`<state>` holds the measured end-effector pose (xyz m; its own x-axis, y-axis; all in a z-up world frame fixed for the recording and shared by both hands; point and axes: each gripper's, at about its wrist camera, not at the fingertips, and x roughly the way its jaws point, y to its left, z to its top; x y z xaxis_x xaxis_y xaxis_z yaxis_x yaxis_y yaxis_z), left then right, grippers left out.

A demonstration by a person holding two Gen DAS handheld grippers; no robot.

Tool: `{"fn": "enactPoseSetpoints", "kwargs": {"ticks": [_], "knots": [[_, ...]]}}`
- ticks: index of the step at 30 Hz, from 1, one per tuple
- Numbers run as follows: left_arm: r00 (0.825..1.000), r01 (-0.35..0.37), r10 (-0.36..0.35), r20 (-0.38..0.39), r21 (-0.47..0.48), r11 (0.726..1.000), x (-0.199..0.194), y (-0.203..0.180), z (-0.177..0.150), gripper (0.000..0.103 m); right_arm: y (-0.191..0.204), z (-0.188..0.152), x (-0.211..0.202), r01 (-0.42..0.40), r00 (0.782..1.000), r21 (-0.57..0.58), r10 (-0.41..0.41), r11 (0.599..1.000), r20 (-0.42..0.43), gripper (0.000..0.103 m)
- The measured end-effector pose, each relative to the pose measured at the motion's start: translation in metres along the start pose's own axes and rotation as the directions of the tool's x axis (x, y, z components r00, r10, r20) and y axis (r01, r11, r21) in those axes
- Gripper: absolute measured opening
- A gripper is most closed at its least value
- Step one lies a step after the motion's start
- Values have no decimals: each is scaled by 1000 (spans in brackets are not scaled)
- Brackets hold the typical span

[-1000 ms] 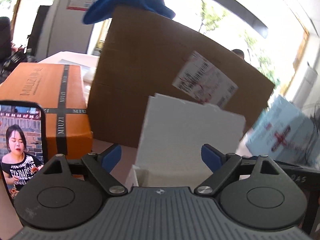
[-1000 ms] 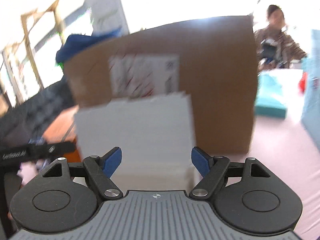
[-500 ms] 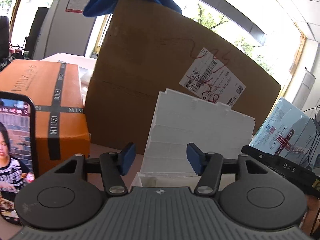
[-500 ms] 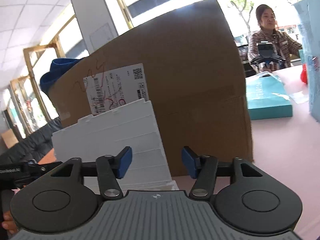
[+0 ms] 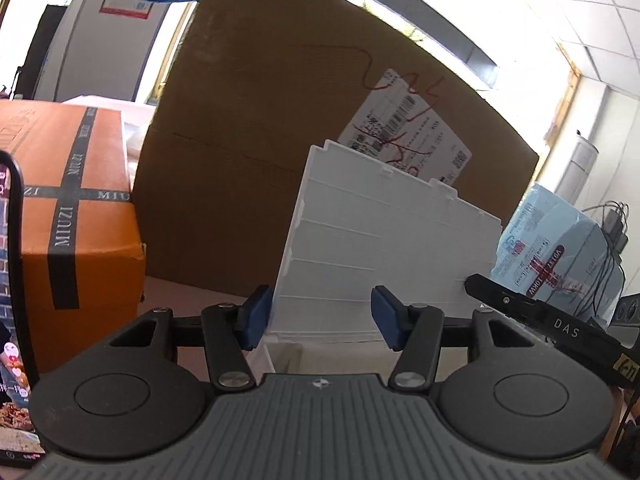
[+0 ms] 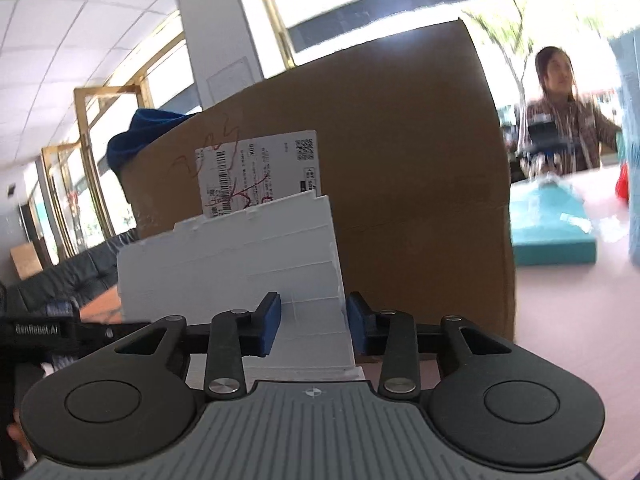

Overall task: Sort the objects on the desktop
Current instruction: 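Withdraw both open grippers up out of the white box, then push the white hinged lid down onto the box with both grippers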

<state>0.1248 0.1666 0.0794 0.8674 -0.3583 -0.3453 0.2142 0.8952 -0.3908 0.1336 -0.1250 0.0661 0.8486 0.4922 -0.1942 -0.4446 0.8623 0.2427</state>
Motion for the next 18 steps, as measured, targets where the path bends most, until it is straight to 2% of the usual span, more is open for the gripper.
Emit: {"fn": "enactPoseSetpoints", "kwargs": {"ticks": [6,11,18], "knots": [[997,-45,32,74,177,983,-7,-24,-8,51,20,-10,-21,53,996,-153,-42,987,74,34],[994,-41,20,104,199,979,-15,-28,-8,53,28,-12,-33,77,991,-195,-52,978,127,33],[989,-16,-15,145,207,978,-29,-31,-2,54,31,-8,-39,69,988,-208,-39,976,147,32]]}}
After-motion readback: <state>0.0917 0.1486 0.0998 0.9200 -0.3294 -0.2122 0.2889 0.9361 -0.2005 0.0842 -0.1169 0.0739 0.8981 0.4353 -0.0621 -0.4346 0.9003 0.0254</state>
